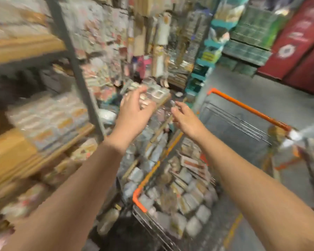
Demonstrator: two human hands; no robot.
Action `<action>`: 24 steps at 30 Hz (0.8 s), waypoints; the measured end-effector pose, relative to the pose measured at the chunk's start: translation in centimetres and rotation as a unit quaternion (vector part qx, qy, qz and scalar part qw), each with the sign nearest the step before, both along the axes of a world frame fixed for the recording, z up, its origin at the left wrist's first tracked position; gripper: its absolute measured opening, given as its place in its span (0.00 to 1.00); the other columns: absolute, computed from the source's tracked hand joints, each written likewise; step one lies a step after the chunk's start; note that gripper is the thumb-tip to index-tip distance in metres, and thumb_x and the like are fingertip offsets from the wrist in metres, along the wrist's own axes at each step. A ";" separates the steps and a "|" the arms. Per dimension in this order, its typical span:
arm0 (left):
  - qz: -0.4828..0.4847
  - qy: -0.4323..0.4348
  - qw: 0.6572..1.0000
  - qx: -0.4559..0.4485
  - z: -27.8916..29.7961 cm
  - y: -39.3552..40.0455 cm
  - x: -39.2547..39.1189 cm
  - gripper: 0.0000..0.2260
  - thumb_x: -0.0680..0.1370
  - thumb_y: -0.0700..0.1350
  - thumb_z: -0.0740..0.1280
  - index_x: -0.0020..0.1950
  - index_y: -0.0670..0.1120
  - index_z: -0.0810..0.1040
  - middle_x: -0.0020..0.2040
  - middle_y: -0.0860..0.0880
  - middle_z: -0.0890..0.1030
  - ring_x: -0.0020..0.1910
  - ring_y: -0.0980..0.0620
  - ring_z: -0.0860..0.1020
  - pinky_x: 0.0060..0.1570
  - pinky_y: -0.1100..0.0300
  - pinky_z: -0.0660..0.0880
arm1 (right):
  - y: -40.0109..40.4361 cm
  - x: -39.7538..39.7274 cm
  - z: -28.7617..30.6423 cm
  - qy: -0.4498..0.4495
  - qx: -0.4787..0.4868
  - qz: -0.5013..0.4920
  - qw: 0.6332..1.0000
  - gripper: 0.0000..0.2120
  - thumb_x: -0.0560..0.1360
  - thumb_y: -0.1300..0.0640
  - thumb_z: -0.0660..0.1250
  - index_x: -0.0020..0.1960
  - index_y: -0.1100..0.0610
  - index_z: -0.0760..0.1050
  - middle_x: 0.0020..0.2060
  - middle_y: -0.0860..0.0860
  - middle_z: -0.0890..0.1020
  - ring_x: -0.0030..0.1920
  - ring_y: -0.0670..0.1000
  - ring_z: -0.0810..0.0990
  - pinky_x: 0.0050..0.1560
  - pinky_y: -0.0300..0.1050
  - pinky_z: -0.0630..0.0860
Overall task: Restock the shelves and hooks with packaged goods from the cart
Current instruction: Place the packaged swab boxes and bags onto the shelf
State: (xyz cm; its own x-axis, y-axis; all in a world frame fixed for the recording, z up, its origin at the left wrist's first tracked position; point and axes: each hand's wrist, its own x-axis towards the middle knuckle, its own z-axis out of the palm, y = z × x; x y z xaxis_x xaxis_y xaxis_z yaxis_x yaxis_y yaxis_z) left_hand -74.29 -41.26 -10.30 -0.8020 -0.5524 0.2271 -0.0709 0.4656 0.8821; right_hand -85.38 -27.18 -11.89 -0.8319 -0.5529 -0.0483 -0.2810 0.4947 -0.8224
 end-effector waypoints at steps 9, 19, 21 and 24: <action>-0.217 -0.164 0.955 0.115 -11.9 11.4 -6.3 0.17 0.80 0.42 0.65 0.69 0.43 0.71 0.63 0.48 0.75 0.63 0.52 0.73 0.63 0.62 0.67 | 15.6 -1.9 -9.0 -0.071 0.117 -0.087 0.987 0.23 0.79 0.50 0.65 0.72 0.54 0.64 0.60 0.54 0.76 0.55 0.50 0.74 0.59 0.51 0.72; -0.119 -0.363 0.886 0.263 -25.7 18.9 -9.8 0.17 0.79 0.55 0.64 0.66 0.52 0.74 0.63 0.49 0.76 0.63 0.47 0.74 0.65 0.49 0.71 | 23.5 -8.2 -23.1 -0.255 0.214 0.004 0.943 0.39 0.72 0.28 0.60 0.73 0.53 0.68 0.68 0.50 0.72 0.66 0.52 0.72 0.67 0.52 0.69; -0.066 -0.393 0.857 0.327 -28.8 20.2 -9.6 0.15 0.80 0.52 0.64 0.65 0.50 0.75 0.59 0.49 0.76 0.59 0.47 0.76 0.64 0.50 0.72 | 24.6 -10.0 -27.6 -0.285 0.238 0.010 0.929 0.49 0.61 0.19 0.57 0.69 0.51 0.71 0.64 0.49 0.76 0.61 0.51 0.76 0.63 0.54 0.73; 0.031 -0.407 0.823 0.396 -32.3 22.4 -8.5 0.11 0.80 0.52 0.65 0.60 0.50 0.76 0.56 0.50 0.78 0.59 0.46 0.77 0.52 0.61 0.76 | 24.8 -10.5 -31.2 -0.336 0.309 0.022 0.890 0.29 0.70 0.28 0.60 0.52 0.52 0.75 0.40 0.47 0.73 0.40 0.47 0.73 0.40 0.43 0.69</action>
